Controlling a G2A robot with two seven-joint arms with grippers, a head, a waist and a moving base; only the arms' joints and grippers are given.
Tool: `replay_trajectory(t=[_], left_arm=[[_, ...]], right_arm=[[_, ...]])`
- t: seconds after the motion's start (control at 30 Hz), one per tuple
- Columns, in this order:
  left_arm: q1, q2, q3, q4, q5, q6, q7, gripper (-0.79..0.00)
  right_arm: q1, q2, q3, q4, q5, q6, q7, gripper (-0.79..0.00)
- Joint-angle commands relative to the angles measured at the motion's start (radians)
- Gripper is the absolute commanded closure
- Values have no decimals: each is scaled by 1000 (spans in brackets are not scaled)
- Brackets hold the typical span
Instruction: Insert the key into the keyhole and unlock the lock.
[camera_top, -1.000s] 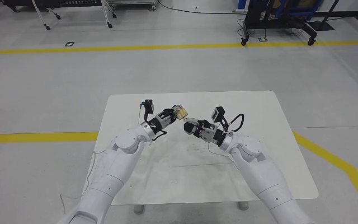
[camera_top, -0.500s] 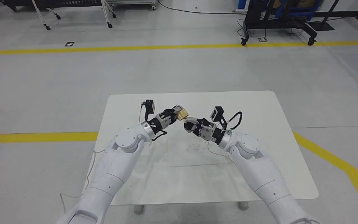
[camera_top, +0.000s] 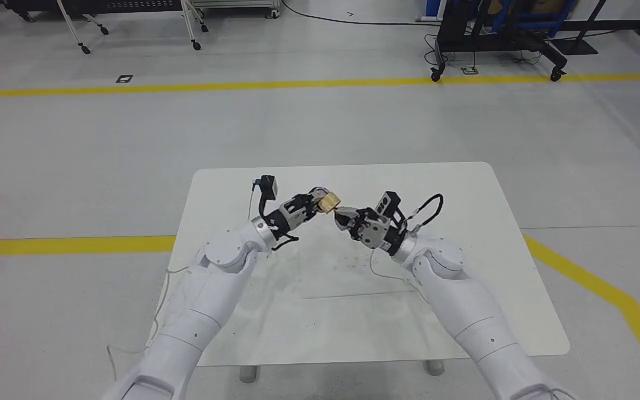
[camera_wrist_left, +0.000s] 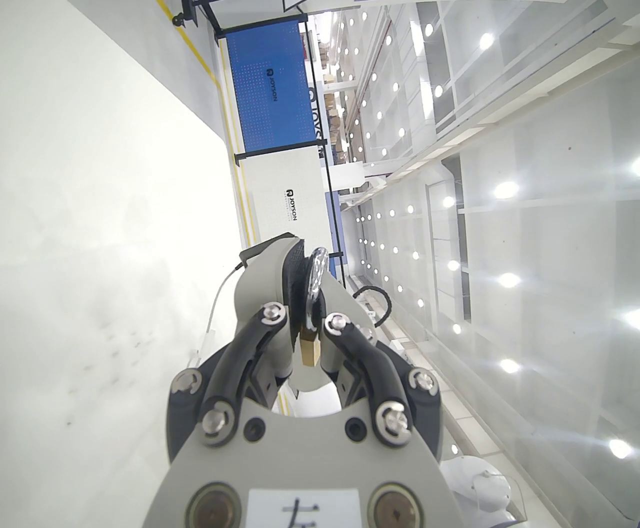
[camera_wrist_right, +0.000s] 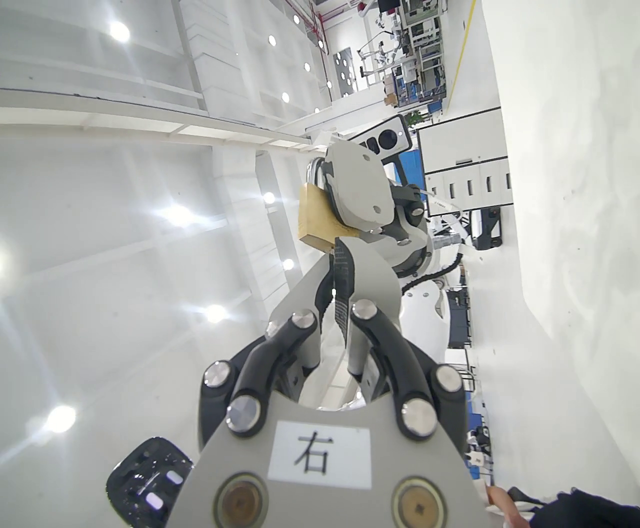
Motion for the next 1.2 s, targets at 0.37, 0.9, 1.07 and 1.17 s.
replay_trajectory(t=[0.37, 0.9, 1.07, 1.17], left_arm=[[44, 5, -4, -56, 158, -208, 121, 0], [49, 6, -11, -59, 96, -188, 91, 0], [43, 6, -18, -48, 57, -157, 69, 0], [37, 5, -19, -38, 69, -123, 95, 0]], right_arm=[[38, -5, 14, 88, 232, 232, 188, 0], [34, -1, 12, 71, 150, 149, 145, -305], [18, 8, 27, 32, 37, 47, 59, -409], [-4, 20, 55, -16, -46, -13, -5, -520]])
